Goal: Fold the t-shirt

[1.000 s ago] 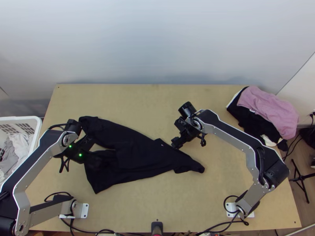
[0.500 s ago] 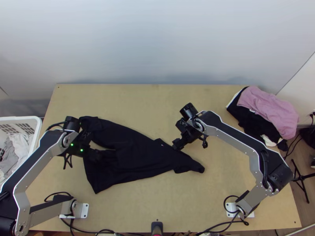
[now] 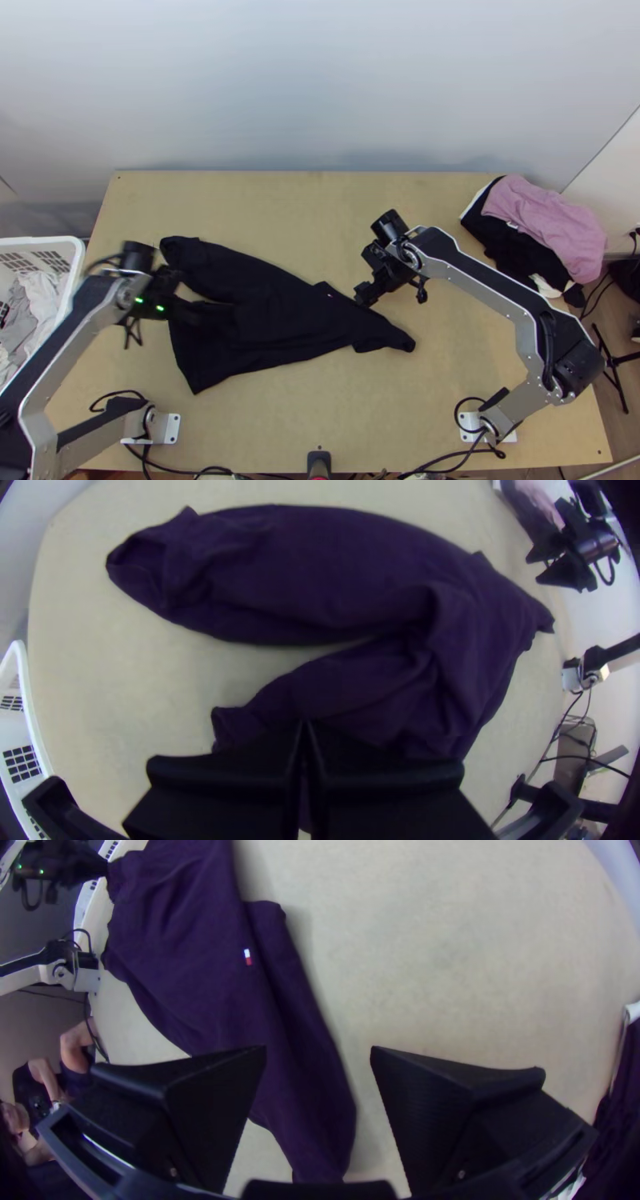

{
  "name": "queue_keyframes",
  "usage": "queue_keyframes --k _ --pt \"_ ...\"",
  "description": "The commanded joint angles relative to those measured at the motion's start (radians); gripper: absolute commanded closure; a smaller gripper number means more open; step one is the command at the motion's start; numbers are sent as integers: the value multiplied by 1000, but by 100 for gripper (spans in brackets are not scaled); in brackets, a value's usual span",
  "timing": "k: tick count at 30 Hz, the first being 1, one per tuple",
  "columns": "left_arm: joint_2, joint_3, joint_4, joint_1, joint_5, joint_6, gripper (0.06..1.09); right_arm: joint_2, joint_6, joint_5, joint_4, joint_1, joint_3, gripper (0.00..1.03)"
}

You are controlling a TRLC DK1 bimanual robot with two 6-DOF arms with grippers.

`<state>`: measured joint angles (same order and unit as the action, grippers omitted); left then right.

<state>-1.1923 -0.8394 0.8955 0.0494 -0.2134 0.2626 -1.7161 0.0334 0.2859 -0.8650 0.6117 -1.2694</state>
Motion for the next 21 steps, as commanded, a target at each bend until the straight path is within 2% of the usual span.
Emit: queue_keyframes --k 1,4,7,9,13,15,17,21 --pt "66 -250 283 -256 -144 127 105 15 -3 -1 -5 -17 10 30" --pt "82 -408 404 -444 -231 188 104 13 -3 -1 -5 -33 8 30" --pt "56 -550 502 -648 -374 222 104 7 -4 -1 -3 -35 1 30" --pt "45 -630 534 -684 -437 211 104 9 -4 -1 -5 -33 -7 30" --pt "37 -784 534 -654 -437 159 104 23 -23 4 -5 -36 -19 29" --pt "28 -811 534 -651 -435 153 104 23 -44 62 -5 -32 -31 22" --pt "26 -771 534 -646 -434 175 104 1 -50 96 -6 -3 -53 20" --pt "40 -659 530 -645 -417 244 104 -73 -50 99 -17 103 -119 20"
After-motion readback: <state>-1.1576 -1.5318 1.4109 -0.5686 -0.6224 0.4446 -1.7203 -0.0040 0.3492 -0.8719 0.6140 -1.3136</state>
